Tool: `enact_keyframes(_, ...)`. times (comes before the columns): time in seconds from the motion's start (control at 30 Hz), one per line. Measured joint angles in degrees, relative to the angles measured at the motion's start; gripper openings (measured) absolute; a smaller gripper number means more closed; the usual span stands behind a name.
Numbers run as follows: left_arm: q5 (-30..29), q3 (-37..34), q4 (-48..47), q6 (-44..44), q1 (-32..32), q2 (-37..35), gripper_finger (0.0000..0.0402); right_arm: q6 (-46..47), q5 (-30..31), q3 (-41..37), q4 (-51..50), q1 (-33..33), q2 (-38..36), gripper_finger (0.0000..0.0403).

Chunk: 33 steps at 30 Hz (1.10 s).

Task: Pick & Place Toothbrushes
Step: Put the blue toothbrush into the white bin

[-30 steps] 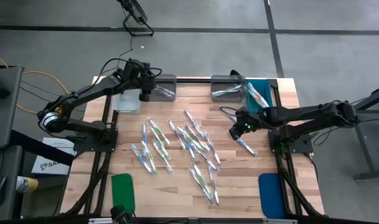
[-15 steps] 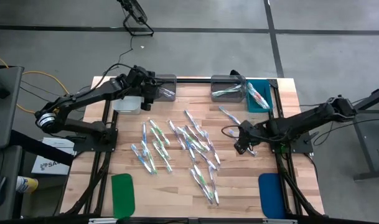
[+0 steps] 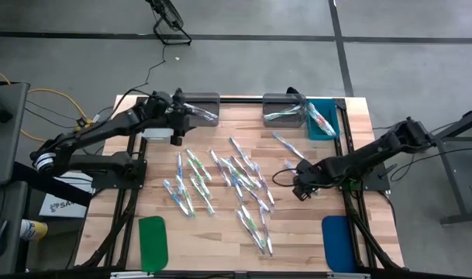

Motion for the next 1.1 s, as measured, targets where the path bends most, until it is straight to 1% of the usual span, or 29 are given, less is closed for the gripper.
enact_keyframes(0.23,0.0,-3.1,0.3,-1.5,-2.0,-6.2,0.0214,-1.0,-0.3,0.3,-1.0,0.0,5.6,0.0169)
enact_keyframes(0.4,0.1,-4.9,0.2,-2.0,-2.2,-8.7,0.0214,-1.7,-0.6,0.3,-0.7,0.0,6.4,0.0164)
enact_keyframes(0.53,0.1,-5.3,0.1,-2.6,-2.2,-8.8,0.0214,-2.1,-1.2,0.3,-0.5,0.0,6.4,0.0132)
enact_keyframes(0.83,0.0,-5.3,-0.3,-2.6,-2.2,-8.3,0.0214,-1.3,-1.6,0.2,0.1,-0.1,6.5,0.0022)
enact_keyframes(0.97,0.0,-5.3,0.0,-2.6,-2.2,-8.3,0.0214,-1.3,-1.4,0.1,0.1,-0.1,6.0,0.0019)
enact_keyframes(1.1,0.0,-5.3,1.3,-2.5,-2.2,-8.3,0.0214,-1.1,0.2,-0.2,0.9,-0.1,3.4,0.0017)
